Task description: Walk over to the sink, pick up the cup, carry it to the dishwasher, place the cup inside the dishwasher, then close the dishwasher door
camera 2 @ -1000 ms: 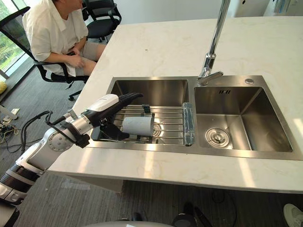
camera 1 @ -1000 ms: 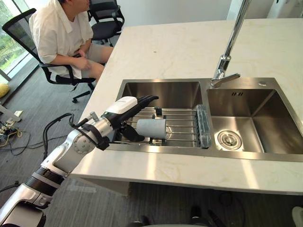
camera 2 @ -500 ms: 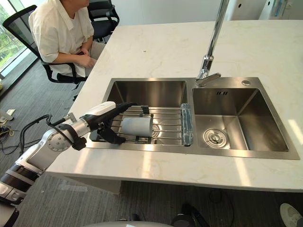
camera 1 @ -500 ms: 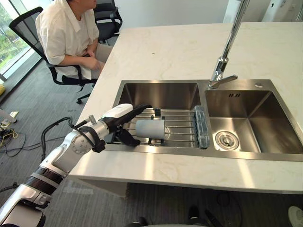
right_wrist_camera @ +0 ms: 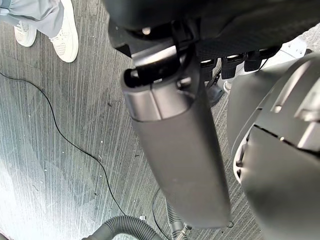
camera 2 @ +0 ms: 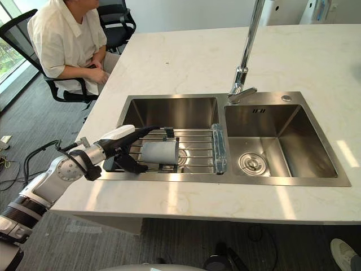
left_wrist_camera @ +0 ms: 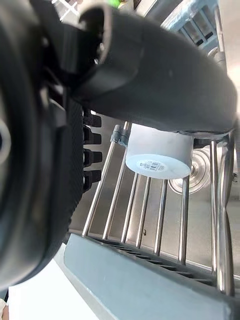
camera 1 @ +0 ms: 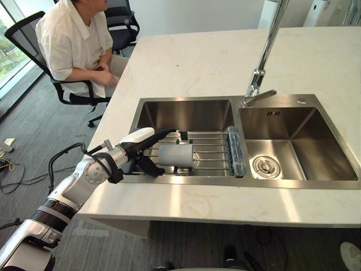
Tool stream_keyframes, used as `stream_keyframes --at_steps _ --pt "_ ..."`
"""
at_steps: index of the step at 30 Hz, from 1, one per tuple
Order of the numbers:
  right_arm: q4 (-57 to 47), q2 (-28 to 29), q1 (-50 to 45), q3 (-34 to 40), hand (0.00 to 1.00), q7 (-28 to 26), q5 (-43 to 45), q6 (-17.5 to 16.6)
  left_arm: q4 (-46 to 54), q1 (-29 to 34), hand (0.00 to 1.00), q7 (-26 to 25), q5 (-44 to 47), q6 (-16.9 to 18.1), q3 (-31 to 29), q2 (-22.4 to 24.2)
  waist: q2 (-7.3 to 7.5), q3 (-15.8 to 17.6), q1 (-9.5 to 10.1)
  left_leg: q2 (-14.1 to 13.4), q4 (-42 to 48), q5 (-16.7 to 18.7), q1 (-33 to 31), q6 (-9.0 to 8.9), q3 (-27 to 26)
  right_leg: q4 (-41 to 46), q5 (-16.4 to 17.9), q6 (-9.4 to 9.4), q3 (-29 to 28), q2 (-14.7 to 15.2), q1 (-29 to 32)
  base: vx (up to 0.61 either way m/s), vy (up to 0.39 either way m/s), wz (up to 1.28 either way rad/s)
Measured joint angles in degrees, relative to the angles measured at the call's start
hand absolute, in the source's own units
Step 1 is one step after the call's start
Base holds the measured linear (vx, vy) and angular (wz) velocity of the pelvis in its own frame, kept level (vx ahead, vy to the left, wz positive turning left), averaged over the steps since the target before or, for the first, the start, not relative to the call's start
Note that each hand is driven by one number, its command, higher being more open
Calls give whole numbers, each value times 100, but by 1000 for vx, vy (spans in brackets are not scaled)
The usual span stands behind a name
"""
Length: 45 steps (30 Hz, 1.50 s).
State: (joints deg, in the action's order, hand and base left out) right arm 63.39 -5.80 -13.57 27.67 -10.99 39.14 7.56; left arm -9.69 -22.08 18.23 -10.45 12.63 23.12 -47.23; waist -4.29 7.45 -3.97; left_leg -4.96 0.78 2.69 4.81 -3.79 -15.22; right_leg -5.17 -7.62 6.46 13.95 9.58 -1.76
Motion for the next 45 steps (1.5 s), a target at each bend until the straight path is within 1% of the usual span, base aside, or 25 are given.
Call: stream_keyframes --at_steps 6,10,13,17,22,30,31,35,36,41,45 --pt "0 -4 -67 -36 100 -23 1 -1 -4 -6 100 101 -1 16 14 20 0 -1 -14 1 12 36 34 7 -78 0 0 0 -64 0 6 -17 -9 -6" --pt "-9 -3 -66 -105 100 -40 3 -1 -37 -156 100 173 -3 14 192 19 -2 -4 -13 3 16 50 51 8 -108 0 0 0 -84 0 6 -23 -14 -4" --pt "-9 -9 -66 -105 100 -43 4 -1 -46 -176 100 209 -17 -18 220 24 -2 -5 -46 5 16 63 64 7 -130 0 0 0 -93 0 7 -15 -10 -3" --pt "-21 -20 -66 -188 100 -42 4 -3 -53 -176 100 233 -110 -205 231 67 -1 -5 -137 6 18 71 67 10 -139 0 0 0 -94 0 7 -24 -15 -1" --pt "-56 -24 -69 -226 100 -39 4 -3 -185 -224 100 318 -440 -415 278 214 1 -11 -174 4 22 73 70 8 -152 0 0 0 -107 0 12 -36 -23 -2" --pt "-86 -41 -67 -333 100 -38 7 -3 -287 -297 100 415 -775 -518 245 443 5 -30 -190 4 22 80 76 4 -161 1 0 0 -115 0 10 -21 -14 0" --pt "-86 -39 -67 -333 100 -38 7 -3 -329 -323 0 434 -797 -534 245 485 4 -33 -190 4 22 80 77 4 -162 1 0 0 -116 0 10 -35 -21 -1" --pt "-100 -42 -60 -347 100 -36 16 -3 -520 -364 0 462 -1254 -782 310 720 7 -57 -272 0 22 94 80 0 -176 0 1 0 -131 -5 14 -8 -5 -1" --pt "-97 -49 -62 -360 100 -25 16 -3 -549 -388 0 462 -1347 -793 313 748 10 -59 -293 -1 23 103 90 3 -190 1 1 0 -144 -7 14 0 0 -5" --pt "-106 -69 -63 -559 100 -10 23 -4 -620 -461 0 423 -1847 -770 230 848 19 -72 -338 -4 23 134 135 -1 -257 0 1 0 -210 -16 12 -16 -12 -7" --pt "-106 -74 -63 -581 100 -7 23 -5 -731 -437 0 419 -1901 -670 218 918 32 -74 -338 -5 23 137 136 -1 -257 0 2 1 -208 -17 13 -10 -8 0"
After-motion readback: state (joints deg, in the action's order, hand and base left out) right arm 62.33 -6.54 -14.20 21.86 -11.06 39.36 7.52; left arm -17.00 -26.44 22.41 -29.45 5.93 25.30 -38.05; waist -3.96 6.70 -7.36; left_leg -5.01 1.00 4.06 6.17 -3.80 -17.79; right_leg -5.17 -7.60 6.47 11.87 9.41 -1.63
